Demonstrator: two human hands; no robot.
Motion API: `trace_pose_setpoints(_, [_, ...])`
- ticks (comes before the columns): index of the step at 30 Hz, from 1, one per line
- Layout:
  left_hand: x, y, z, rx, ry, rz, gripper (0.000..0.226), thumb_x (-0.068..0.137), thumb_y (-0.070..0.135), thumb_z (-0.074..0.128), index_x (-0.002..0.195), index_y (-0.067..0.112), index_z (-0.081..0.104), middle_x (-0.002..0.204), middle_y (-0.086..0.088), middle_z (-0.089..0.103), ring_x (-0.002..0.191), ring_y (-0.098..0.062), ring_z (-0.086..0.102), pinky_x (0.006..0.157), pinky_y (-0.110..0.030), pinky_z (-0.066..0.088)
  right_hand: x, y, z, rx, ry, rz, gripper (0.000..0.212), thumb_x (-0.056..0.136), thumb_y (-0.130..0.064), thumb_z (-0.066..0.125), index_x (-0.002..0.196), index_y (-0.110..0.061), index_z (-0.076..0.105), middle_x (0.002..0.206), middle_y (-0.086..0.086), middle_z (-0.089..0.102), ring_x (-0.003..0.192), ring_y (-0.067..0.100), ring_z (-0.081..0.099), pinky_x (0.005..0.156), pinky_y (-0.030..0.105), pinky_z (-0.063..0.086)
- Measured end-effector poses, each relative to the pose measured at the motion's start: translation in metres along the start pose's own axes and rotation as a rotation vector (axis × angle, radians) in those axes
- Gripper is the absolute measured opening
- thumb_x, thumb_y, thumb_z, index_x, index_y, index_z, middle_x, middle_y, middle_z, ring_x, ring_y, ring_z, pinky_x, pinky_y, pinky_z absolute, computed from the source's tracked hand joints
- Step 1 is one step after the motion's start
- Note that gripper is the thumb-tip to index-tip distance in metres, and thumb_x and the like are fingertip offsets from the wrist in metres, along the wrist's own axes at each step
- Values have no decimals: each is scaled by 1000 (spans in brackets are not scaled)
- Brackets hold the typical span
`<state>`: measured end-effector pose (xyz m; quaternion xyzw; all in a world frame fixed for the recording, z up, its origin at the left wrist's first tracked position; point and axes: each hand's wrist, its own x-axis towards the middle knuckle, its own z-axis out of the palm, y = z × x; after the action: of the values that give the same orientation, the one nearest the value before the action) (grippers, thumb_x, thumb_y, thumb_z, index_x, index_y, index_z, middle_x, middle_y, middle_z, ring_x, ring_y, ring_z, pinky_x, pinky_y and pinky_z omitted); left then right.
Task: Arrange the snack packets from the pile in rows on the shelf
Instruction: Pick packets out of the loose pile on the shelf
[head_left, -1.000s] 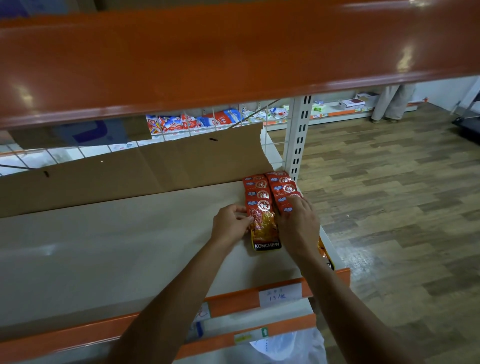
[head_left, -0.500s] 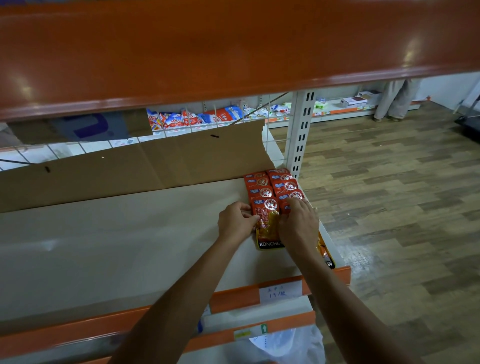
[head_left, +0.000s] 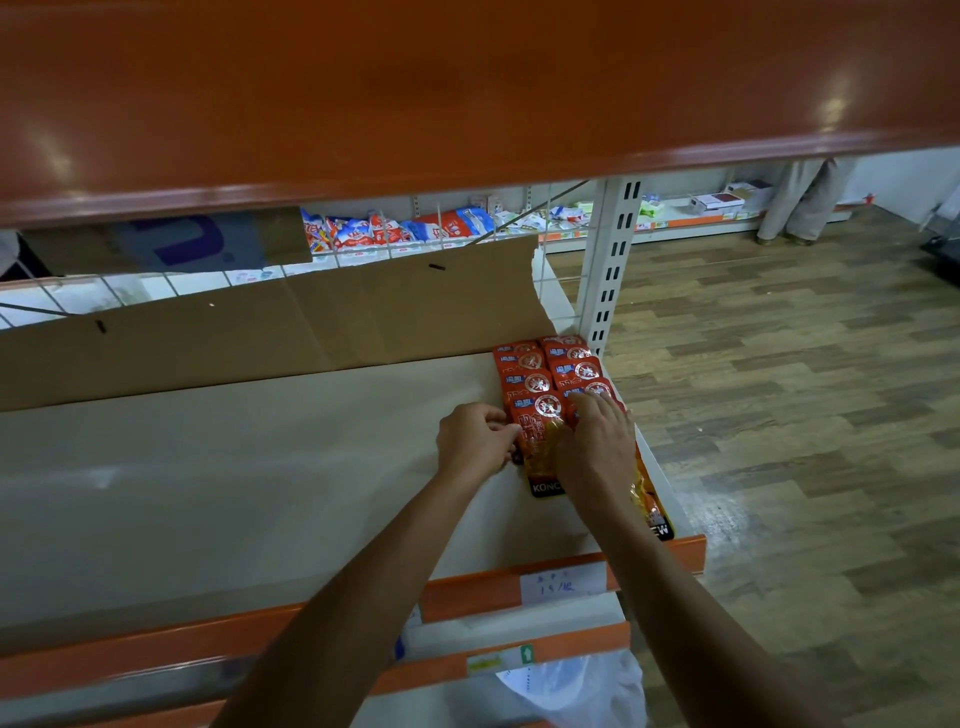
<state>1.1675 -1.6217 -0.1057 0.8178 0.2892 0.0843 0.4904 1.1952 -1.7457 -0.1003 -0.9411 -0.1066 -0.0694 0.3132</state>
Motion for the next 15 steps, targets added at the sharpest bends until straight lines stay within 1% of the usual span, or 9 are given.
trace_pose_setpoints(2, [0, -1, -3, 37, 30, 31, 26, 89, 23, 67, 111, 10, 66, 92, -5, 71, 79, -17, 69, 77, -38, 60, -1, -5, 3, -3, -14, -25, 44, 91, -19, 58, 134, -12, 49, 141, 8, 48, 138, 25, 33, 117, 45, 20])
trace_pose_setpoints(4, [-1, -4, -8, 118, 73, 82, 24, 90, 26, 65, 110, 13, 68, 99, -2, 72, 86, -14, 67, 81, -30, 56, -3, -11, 8, -22, -33, -60, 45, 92, -19, 57, 135, -13, 48, 144, 8, 46, 141, 25, 30, 118, 43, 18])
trace_pose_setpoints(6, [-4, -8, -17, 204, 118, 139, 22, 91, 28, 63, 109, 16, 68, 101, 2, 71, 86, -9, 64, 75, -20, 47, -7, -18, 15, -31, -57, -101, 46, 92, -19, 56, 137, -13, 46, 146, 7, 44, 141, 24, 28, 119, 41, 17])
trace_pose_setpoints(7, [-6, -11, -22, 226, 135, 166, 22, 92, 28, 61, 109, 17, 68, 101, 4, 71, 86, -7, 63, 73, -19, 45, -9, -22, 19, -34, -71, -125, 46, 93, -19, 55, 137, -12, 46, 146, 7, 44, 141, 24, 28, 119, 40, 18])
trace_pose_setpoints(8, [-8, -14, -28, 246, 149, 191, 22, 93, 29, 60, 109, 17, 68, 101, 4, 71, 86, -8, 63, 73, -20, 47, -12, -27, 24, -38, -82, -151, 45, 93, -18, 53, 137, -12, 46, 146, 8, 44, 140, 24, 30, 118, 40, 19])
trace_pose_setpoints(10, [-12, -22, -43, 314, 173, 230, 25, 94, 31, 57, 112, 17, 67, 104, 2, 70, 92, -12, 65, 77, -26, 51, -19, -39, 34, -37, -100, -195, 45, 92, -18, 51, 136, -10, 47, 144, 8, 45, 139, 24, 31, 116, 37, 21])
trace_pose_setpoints(13, [-17, -41, -73, 450, 211, 257, 32, 95, 32, 54, 123, 19, 61, 115, -1, 65, 103, -17, 61, 82, -30, 51, -35, -65, 50, -12, -142, -252, 47, 93, -20, 52, 138, -9, 45, 146, 8, 43, 141, 25, 28, 115, 35, 19])
trace_pose_setpoints(15, [-21, -59, -97, 547, 247, 257, 34, 96, 32, 52, 126, 20, 58, 117, -4, 63, 106, -21, 58, 83, -33, 51, -47, -86, 63, -9, -181, -293, 48, 95, -21, 50, 141, -10, 43, 148, 8, 41, 143, 25, 25, 116, 35, 18])
